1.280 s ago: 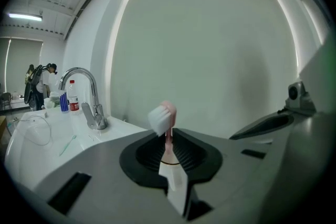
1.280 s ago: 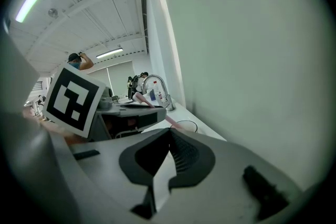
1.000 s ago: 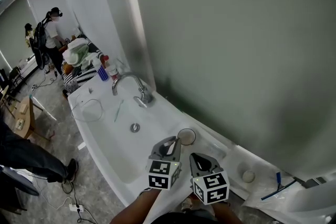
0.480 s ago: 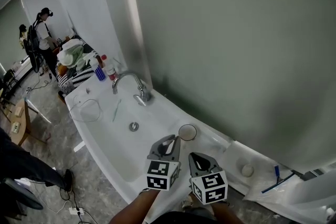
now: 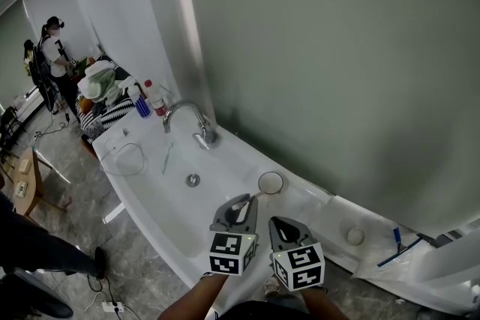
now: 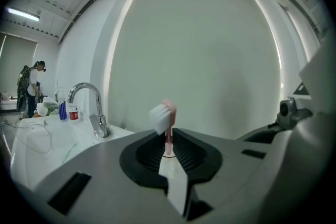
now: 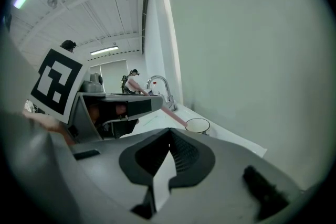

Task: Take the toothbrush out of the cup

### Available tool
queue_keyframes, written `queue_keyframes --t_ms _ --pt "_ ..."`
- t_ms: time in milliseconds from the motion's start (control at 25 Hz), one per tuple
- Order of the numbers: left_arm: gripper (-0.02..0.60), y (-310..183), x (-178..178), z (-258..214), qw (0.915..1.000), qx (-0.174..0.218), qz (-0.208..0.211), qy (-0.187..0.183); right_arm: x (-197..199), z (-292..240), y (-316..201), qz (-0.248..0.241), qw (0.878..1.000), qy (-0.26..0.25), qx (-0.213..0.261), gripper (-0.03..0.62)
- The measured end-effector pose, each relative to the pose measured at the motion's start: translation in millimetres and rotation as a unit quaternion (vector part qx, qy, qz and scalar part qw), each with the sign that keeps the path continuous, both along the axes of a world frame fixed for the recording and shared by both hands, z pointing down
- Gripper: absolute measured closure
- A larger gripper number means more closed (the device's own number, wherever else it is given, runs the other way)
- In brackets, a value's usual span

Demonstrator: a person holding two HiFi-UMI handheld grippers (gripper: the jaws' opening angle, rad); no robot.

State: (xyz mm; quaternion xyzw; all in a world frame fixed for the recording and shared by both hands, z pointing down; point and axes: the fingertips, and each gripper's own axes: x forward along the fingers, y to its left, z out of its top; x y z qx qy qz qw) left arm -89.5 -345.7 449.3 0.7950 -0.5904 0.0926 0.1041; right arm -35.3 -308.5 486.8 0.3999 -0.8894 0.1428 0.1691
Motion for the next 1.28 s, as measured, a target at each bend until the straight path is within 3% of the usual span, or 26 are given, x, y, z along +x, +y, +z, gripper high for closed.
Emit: queue_keyframes --t_ms 1280 --pt "0.531 113.8 -26.7 6.3 0.9999 -0.004 0.012 0.007 -35.6 -16.6 93.5 0.013 1.000 -0.005 0.026 0.583"
